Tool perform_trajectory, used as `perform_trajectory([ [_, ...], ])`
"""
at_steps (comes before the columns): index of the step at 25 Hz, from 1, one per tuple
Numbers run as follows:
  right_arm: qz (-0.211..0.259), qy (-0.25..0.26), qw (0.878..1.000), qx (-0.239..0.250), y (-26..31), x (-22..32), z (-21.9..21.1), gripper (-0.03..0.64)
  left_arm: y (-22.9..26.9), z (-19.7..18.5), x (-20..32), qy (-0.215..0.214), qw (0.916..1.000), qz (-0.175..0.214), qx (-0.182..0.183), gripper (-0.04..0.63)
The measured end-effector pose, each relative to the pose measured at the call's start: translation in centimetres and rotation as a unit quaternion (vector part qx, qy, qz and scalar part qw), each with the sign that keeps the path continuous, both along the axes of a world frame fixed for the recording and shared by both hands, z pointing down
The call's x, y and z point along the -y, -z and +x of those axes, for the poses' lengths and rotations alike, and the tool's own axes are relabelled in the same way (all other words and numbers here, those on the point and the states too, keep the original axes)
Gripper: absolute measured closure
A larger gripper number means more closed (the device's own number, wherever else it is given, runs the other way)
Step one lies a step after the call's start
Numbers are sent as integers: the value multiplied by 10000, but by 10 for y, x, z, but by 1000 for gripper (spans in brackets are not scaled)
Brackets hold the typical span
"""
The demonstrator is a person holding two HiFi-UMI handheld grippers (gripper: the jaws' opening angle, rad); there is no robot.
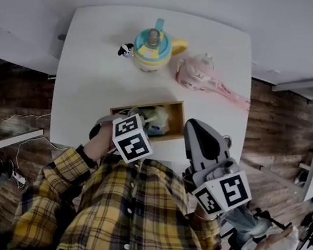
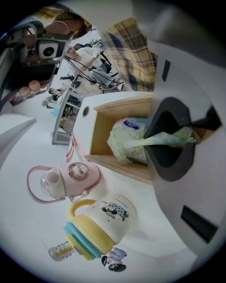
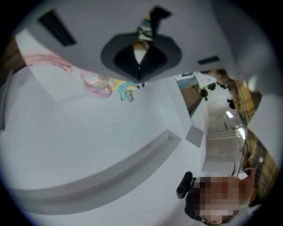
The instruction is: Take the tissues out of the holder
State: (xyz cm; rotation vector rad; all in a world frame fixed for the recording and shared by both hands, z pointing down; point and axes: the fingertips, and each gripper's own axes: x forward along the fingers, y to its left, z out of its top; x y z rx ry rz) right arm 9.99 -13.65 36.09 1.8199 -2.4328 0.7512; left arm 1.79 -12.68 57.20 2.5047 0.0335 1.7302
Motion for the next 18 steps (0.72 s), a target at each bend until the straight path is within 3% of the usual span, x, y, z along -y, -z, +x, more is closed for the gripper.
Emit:
perform_trajectory([
  [11,175,119,9997,-100,13,4,-3,604,55,4,0,205,9976,195,-630,567],
  [18,316,276,9990,-153,22,11,-9,604,103,4,14,721,9866,470,-1383,568],
])
